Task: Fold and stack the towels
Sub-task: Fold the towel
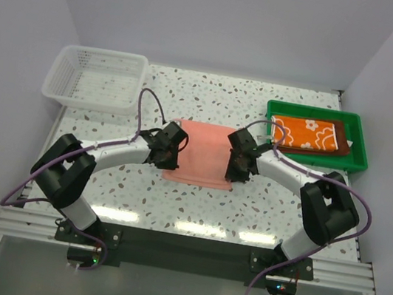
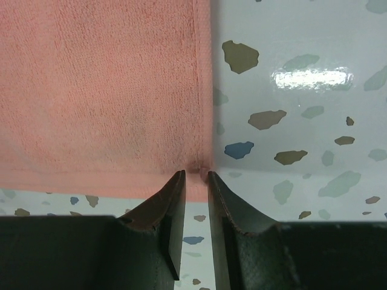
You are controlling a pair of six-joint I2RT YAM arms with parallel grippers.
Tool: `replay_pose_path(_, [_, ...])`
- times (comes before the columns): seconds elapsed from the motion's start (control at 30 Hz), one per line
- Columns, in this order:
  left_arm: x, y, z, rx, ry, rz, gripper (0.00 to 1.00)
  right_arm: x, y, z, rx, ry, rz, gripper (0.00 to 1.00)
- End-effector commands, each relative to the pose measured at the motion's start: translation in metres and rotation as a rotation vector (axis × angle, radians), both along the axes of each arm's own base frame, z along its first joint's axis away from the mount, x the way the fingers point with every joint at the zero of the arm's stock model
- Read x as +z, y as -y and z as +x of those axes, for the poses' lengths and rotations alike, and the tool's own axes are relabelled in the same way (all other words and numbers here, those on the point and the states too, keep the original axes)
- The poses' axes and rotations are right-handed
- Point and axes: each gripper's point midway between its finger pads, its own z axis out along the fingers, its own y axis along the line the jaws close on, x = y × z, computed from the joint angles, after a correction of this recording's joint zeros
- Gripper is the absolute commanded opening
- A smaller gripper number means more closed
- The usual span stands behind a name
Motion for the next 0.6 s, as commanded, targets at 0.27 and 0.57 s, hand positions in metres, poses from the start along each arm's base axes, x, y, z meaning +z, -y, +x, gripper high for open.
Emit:
replay_pose_path(0.27, [0.013, 0.008, 0.007, -0.032, 0.050, -0.029, 0.07, -0.008, 0.007, 0.003, -0.078, 0.012, -0.037, 0.24])
replay_pose_path(0.57, [0.013, 0.008, 0.006, -0.030, 0.050, -0.032, 0.07, -0.010, 0.008, 0.003, -0.074, 0.019, -0.043, 0.18])
